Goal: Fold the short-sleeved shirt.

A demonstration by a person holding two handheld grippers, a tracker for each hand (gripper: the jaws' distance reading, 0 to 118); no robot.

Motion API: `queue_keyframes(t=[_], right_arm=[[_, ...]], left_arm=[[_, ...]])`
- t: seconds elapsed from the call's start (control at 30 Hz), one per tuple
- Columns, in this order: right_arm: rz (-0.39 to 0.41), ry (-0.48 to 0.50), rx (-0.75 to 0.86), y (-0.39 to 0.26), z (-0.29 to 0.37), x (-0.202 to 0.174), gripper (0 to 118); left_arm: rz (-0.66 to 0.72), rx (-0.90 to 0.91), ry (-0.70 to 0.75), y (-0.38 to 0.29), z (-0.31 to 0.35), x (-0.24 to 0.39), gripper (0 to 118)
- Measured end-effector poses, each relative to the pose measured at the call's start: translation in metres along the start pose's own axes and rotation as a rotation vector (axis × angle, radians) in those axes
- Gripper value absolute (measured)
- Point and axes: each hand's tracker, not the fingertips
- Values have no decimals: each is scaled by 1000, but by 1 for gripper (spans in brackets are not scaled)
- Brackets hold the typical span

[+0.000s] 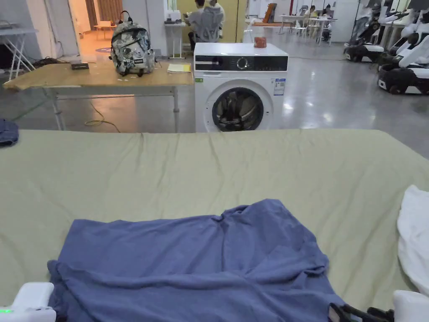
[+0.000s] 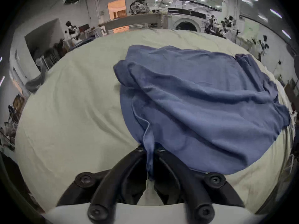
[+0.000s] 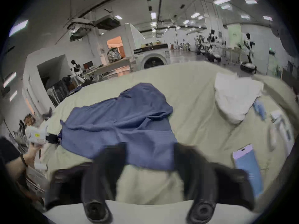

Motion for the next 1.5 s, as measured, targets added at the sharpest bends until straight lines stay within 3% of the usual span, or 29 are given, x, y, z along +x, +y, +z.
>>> queue_keyframes(t=[0.03,0.13,0.2,0.23,0.27,0.3,0.33,0.43,0.47,0.53,0.67,0.93,1.1,1.13,1.2,1.23,1.27,1.37,1.5], right_arm=[[-64,1,-12,-3,-19,7,76],[-37,-144,-108,-12,-71,13,76],[-13,-193,-200,-25,-89,11,67],[26,-213,-142,-29,-83,7,56],[11,-196,-118,-23,-71,2,1],[-10,-76,-137,-19,-67,0,1],[-51,-58,-160,-17,-66,-3,1],[77,-118,-159,-13,-57,-10,1],[88,-140,-159,-8,-49,-13,1],[72,-110,-45,-1,-15,-17,1],[57,-106,-36,4,21,-6,1],[19,-120,-63,-62,113,16,1],[51,-126,-124,-103,113,24,4],[60,-134,-131,-107,111,25,11],[71,-176,-145,-112,110,25,52],[68,-185,-130,-115,106,33,66],[63,-177,-125,-114,109,35,70],[69,-158,-36,-103,131,30,70],[183,-132,123,-79,168,-3,70]], left_arm=[[-4,1,-3,-1,0,1,1],[3,8,8,-4,1,2,1],[2,13,17,-4,0,2,1],[-5,14,20,-6,-1,2,1],[-9,16,20,-7,-1,2,1],[-9,22,21,-7,1,2,1],[-6,25,19,-6,-1,-1,1],[25,22,-64,-1,11,-17,0],[38,104,-126,-3,29,-24,0],[50,259,-101,-8,72,-35,0],[84,298,-203,-21,127,-51,0],[110,203,-247,-130,164,-59,0],[106,155,-248,-182,159,-44,2],[115,163,-241,-185,160,-40,8],[157,177,-179,-188,162,-42,58],[169,194,-162,-188,164,-44,86],[170,195,-153,-186,171,-43,94],[163,332,-113,-178,206,-43,93],[100,546,-54,-160,266,-23,93]])
